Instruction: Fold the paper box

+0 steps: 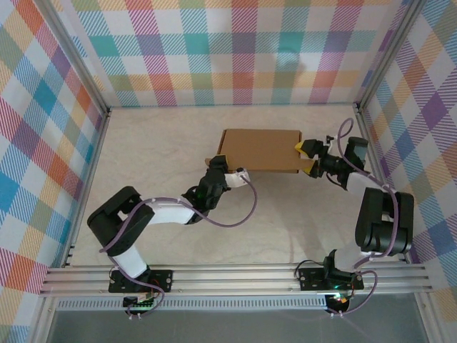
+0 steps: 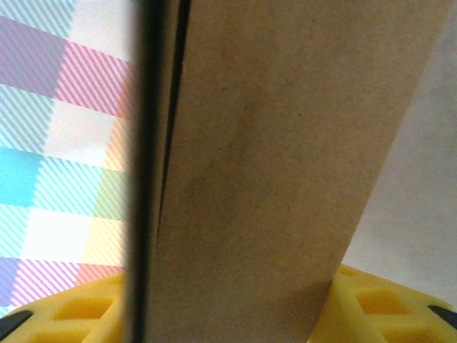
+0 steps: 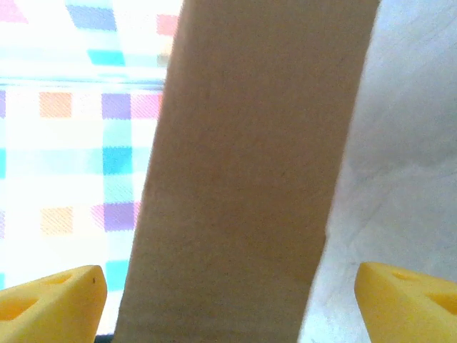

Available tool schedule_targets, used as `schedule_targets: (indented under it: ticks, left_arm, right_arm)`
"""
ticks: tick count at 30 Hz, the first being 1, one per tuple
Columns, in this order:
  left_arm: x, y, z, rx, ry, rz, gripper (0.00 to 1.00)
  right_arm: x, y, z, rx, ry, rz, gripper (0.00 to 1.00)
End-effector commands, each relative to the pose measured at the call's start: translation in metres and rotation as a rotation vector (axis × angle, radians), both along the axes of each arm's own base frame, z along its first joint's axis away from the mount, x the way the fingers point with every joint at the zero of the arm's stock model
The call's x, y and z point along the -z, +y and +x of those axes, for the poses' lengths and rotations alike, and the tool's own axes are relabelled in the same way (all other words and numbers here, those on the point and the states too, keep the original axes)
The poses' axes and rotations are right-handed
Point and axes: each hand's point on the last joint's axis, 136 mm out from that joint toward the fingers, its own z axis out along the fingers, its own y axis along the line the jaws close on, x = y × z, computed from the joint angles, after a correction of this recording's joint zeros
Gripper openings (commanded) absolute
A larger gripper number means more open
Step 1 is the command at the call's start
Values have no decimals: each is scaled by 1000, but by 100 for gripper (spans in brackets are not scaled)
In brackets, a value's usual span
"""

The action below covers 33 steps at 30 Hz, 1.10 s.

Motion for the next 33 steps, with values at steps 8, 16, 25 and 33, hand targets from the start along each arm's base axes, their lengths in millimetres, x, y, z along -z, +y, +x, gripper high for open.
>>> schedule_targets:
  ticks: [8, 16, 25, 33]
  left_arm:
    - [0, 2, -27, -2, 403, -40, 39]
    - [-12, 18, -55, 13, 687, 32, 39]
    - [-37, 42, -88, 46, 902, 80, 38]
    - [-42, 65, -109, 36, 1039, 153, 38]
  right_arm:
    - [-22, -59, 4, 233, -66, -243, 92]
    - [-64, -69, -12, 271, -287, -474, 88]
    - [-109, -35, -37, 136, -600, -675, 85]
    - [-127, 25, -74, -181, -838, -740, 79]
